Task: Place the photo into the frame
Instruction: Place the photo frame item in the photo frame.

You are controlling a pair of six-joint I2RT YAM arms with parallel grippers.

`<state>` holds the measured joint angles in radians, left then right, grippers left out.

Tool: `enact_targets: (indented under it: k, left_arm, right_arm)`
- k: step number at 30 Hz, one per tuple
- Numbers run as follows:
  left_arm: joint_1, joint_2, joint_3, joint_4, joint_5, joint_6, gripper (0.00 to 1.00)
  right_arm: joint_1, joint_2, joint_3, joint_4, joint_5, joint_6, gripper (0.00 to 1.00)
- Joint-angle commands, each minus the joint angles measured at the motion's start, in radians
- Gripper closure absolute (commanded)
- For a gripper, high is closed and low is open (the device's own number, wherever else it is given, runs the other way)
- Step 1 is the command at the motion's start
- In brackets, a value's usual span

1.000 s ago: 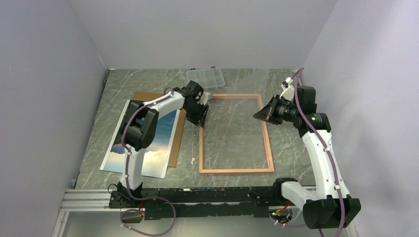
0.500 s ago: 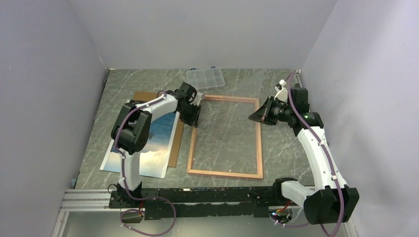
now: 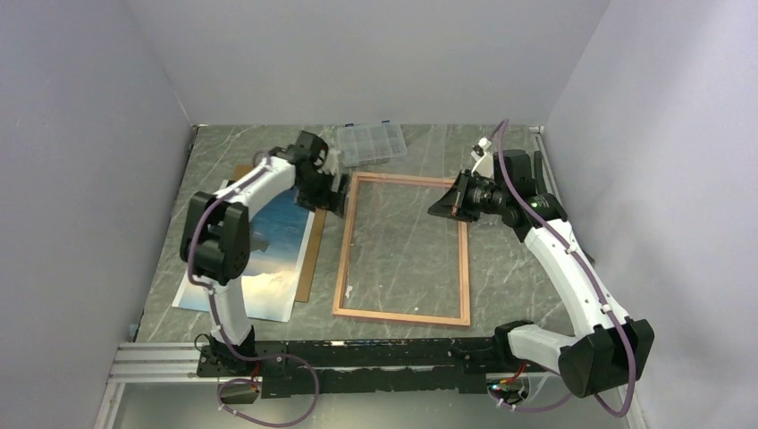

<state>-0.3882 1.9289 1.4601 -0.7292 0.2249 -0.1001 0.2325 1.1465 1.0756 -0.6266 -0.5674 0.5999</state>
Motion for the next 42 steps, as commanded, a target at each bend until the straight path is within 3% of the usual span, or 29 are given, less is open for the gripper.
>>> enact_targets:
  k: [1,8,15,21,33,42]
  left_arm:
    - [0.124,-0.137,0.111,-0.052,0.067,0.000,0.05]
    - [0.268,-0.198,0.075,-0.031,0.131,-0.006,0.05]
    - [0.278,-0.211,-0.034,0.006,0.135,0.018,0.05]
    - [0.274,-0.191,-0.093,0.045,0.131,0.046,0.05]
    - [0.131,-0.155,-0.155,0.060,0.109,0.070,0.08]
    - [0.092,-0.127,-0.126,0.065,0.104,0.080,0.10]
  right_arm:
    - [0.050,0.002,0.108,0.111,0.004,0.073,1.00]
    - [0.088,-0.003,0.072,0.310,-0.127,0.226,1.00]
    - [0.062,0.054,-0.083,0.352,-0.114,0.160,1.00]
    - [-0.029,0.116,-0.268,0.490,-0.183,0.162,1.00]
    - [-0.086,0.100,-0.289,0.300,-0.046,-0.043,1.00]
    - [-0.100,0.077,-0.383,0.319,0.041,-0.062,1.00]
